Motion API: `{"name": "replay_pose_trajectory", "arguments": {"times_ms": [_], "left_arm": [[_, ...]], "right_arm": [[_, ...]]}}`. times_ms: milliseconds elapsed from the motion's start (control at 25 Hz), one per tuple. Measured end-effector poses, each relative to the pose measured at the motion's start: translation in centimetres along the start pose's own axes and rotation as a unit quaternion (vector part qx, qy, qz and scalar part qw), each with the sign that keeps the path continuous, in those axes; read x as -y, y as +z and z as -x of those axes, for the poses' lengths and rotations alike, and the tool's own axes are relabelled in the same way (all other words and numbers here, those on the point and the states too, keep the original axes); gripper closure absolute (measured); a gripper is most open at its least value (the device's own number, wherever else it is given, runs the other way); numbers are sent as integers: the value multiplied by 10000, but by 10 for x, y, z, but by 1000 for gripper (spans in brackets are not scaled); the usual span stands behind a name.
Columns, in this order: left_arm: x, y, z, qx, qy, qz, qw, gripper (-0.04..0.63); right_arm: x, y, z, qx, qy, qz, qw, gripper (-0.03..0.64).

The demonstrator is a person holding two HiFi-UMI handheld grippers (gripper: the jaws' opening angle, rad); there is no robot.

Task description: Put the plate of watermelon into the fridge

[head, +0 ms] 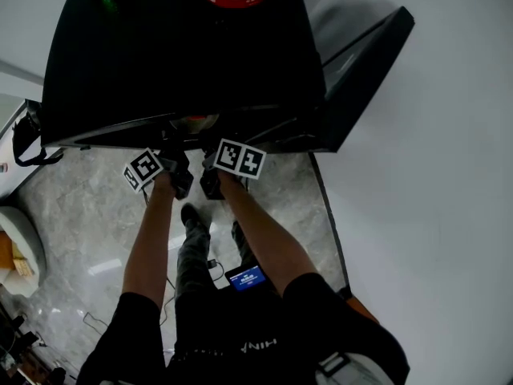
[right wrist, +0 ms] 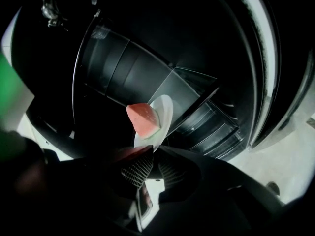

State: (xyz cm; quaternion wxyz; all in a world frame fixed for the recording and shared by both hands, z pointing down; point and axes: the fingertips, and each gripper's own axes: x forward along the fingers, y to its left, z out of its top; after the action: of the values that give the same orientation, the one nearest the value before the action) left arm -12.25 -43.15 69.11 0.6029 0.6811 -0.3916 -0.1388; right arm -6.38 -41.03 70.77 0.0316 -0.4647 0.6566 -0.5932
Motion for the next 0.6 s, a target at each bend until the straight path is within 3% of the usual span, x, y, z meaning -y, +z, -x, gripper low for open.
{"name": "replay_pose_trajectory", "arguments": {"times_ms": [200,360,440,600], "left_arm": [[1,-7,10,-338,487,-1187,9912,491],[1,-13,6,-674,822,-2708,9567,494],[0,-16,0,-823,893,-2958,9475,500],[-1,-13,-7,-863,970,-3061,9431,515]], "right_arm": [[0,4,-3,35,-88,170,9998,574],[1,5,-3,-14,-260,704,9972,574],[2,8,-4,-23,-343,1011,9943,580],[-6,20,-8,-37,-371,1494,9881,581]]}}
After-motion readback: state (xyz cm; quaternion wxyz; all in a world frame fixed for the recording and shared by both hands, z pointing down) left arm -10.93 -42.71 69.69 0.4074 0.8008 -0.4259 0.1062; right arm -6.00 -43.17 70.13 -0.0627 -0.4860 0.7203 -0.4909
